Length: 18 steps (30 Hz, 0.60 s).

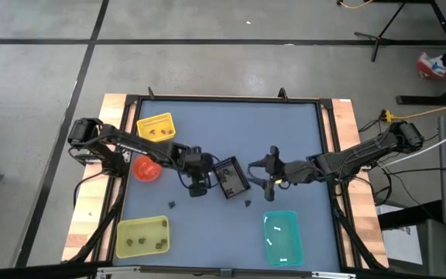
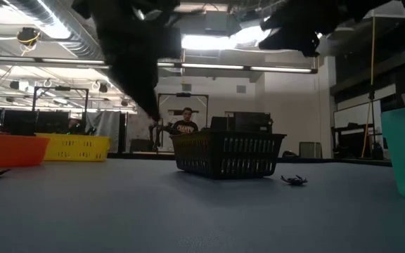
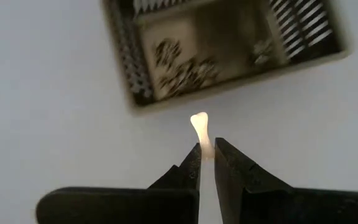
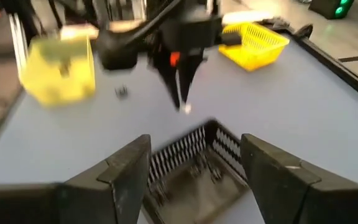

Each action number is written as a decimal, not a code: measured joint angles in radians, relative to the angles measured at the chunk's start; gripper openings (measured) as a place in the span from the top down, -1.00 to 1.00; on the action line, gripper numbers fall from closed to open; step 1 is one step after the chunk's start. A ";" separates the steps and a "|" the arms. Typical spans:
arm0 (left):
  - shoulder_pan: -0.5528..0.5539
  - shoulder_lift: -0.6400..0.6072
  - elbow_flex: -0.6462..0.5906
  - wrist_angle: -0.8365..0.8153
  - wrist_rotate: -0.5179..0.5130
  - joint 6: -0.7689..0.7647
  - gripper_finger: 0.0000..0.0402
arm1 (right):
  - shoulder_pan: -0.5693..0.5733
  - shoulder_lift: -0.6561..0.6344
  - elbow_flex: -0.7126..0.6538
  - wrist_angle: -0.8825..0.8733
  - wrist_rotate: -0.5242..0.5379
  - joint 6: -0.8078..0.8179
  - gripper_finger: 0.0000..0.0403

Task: Sort Halloween decoration
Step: Put the white bone toy into the green bin

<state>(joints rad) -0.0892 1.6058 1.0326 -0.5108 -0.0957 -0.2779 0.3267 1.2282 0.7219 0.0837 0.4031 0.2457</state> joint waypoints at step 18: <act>-0.054 -0.001 0.027 0.464 -0.330 0.001 0.93 | -0.123 0.001 0.001 0.158 0.032 0.457 -0.22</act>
<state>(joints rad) -0.1432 1.6051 1.0595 -0.0470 -0.4258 -0.2766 0.2038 1.2293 0.7227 0.2421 0.4347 0.7025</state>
